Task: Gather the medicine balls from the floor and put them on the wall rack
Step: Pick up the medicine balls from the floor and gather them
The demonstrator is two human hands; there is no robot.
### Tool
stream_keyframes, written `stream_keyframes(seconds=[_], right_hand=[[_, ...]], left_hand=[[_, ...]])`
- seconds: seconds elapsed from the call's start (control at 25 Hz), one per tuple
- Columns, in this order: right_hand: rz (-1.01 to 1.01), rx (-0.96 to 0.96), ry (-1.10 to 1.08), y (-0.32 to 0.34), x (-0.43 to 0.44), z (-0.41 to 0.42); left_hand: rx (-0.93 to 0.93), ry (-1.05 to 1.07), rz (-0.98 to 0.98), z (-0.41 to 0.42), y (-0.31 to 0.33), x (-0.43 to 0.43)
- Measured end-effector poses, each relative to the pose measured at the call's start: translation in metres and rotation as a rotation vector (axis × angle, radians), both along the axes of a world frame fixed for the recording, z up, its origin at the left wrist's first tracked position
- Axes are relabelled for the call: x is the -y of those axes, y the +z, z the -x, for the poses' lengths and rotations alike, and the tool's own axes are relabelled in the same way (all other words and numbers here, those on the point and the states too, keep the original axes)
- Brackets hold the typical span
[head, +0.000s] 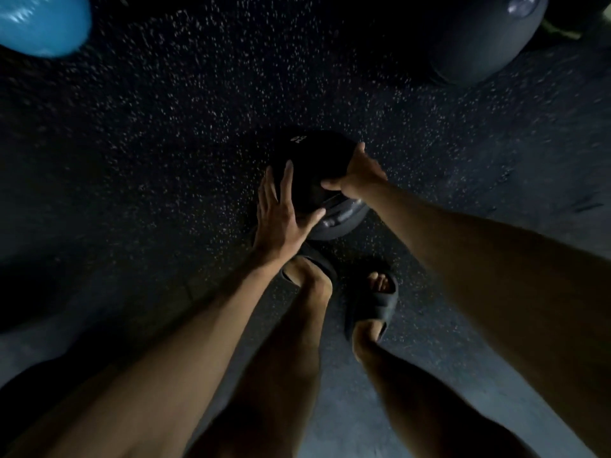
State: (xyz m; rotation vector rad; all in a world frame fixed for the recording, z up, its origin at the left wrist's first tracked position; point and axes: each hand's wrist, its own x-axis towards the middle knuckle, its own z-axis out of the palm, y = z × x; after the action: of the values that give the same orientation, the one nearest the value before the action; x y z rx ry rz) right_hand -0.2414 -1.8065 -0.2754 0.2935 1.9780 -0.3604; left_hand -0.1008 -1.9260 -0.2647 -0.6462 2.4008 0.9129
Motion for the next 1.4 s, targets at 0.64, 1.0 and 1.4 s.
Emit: stream_keyframes(seconds=[0.64, 1.0, 1.4], right_hand=[[0.083, -0.330, 0.081, 0.036, 0.038, 0.044], [-0.061, -0.177, 0.189, 0.020, 0.067, 0.177], [0.244, -0.590, 0.210, 0.024, 0.007, 0.195]], left_hand=[[0.283, 0.320, 0.002, 0.224, -0.026, 0.052], [-0.085, 0.115, -0.040, 0.159, -0.008, 0.040], [0.079, 0.247, 0.139, 0.297, 0.005, 0.021]])
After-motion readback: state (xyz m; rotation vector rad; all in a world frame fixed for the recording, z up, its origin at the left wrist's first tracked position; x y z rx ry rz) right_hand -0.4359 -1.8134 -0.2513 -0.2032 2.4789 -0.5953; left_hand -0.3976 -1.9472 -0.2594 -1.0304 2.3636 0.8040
